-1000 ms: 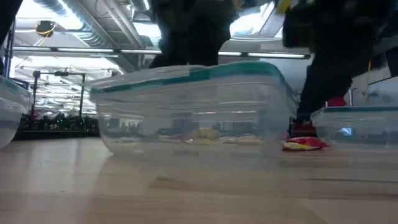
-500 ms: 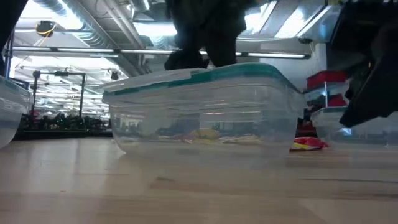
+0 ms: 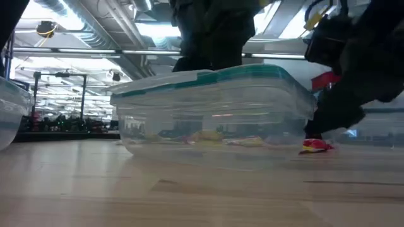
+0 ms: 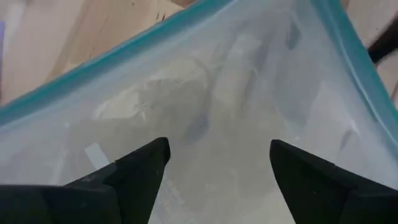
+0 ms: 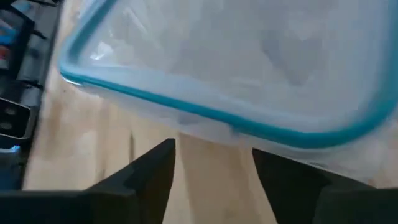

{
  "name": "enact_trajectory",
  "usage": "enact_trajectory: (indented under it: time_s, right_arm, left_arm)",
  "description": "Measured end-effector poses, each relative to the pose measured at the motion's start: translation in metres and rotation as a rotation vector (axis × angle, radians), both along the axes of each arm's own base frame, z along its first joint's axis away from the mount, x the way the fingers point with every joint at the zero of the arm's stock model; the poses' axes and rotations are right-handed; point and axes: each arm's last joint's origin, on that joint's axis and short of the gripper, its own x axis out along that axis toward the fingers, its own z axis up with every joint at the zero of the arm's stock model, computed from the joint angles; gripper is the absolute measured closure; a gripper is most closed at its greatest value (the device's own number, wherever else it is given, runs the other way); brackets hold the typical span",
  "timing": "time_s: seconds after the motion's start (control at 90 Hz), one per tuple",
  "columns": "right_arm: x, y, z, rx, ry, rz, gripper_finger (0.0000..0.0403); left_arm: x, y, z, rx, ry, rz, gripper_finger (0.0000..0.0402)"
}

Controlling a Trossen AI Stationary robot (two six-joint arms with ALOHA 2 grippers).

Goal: Sort candy
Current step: Open the rectangular transparent bin

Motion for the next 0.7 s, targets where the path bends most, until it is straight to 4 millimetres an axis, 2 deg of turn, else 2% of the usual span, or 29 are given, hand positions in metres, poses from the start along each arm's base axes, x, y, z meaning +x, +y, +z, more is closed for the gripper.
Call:
enact_trajectory:
  time_s: [0.144,0.478,0.578,0.7]
  right_arm:
    - [0.007,0.006,-0.006,0.054,-0.063,0.011,0.0194]
    - [0.003,0.019,-0.002,0.080,-0.120,0.014,0.0194]
    - [0.007,0.033,0.016,0.150,-0.207,0.073,0.0194]
    - [0.006,0.047,0.021,0.183,-0.171,0.137,0.0194]
  left_arm:
    - [0.001,-0.001,-0.007,0.014,0.019,0.000,0.0128]
    - [0.001,-0.011,-0.008,0.003,0.008,-0.058,0.0128]
    - [0.003,-0.012,-0.009,-0.007,-0.012,-0.062,0.0128]
    - [0.002,-0.013,-0.009,-0.008,-0.010,-0.066,0.0128]
